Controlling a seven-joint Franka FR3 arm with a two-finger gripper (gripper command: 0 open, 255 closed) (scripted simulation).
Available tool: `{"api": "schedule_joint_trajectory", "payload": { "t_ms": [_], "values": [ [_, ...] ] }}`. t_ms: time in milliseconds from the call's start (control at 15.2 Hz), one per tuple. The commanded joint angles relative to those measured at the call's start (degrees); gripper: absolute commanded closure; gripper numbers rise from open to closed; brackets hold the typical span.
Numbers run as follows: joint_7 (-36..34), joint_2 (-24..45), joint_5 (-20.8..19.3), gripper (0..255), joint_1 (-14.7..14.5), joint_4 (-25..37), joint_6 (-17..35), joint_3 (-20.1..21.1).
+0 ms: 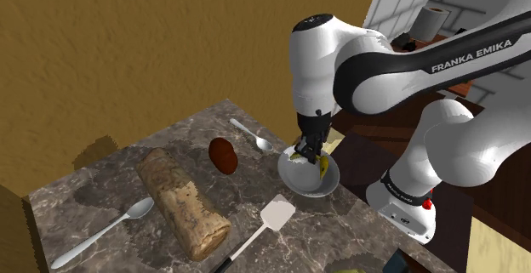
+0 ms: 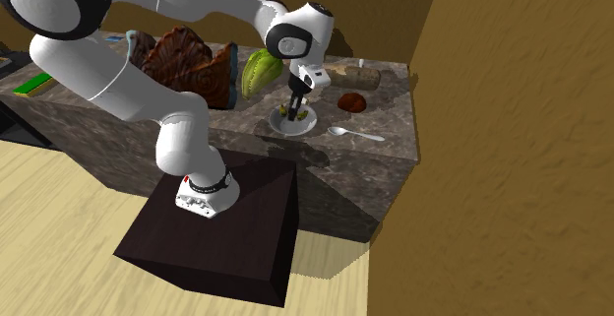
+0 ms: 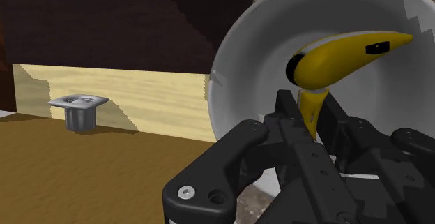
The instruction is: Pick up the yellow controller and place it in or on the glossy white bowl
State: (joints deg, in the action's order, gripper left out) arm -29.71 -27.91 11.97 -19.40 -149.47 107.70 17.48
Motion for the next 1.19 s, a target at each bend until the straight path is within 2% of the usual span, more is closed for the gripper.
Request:
{"api": "schedule_joint_trajectory", "payload": {
  "t_ms": [0, 462, 528, 858, 1122],
  "values": [
    [0.1, 0.7, 0.0, 255, 0.1, -0.6, 1.3, 0.1],
    [0.1, 0.7, 0.0, 255, 0.1, -0.6, 1.3, 0.1],
    [0.1, 0.7, 0.0, 0, 0.1, -0.6, 1.3, 0.1],
    [0.1, 0.7, 0.0, 0, 0.1, -0.6, 1.3, 0.1],
    [-0.1, 0.0, -1.2, 0, 0.7, 6.2, -6.2, -0.9]
  ]
}}
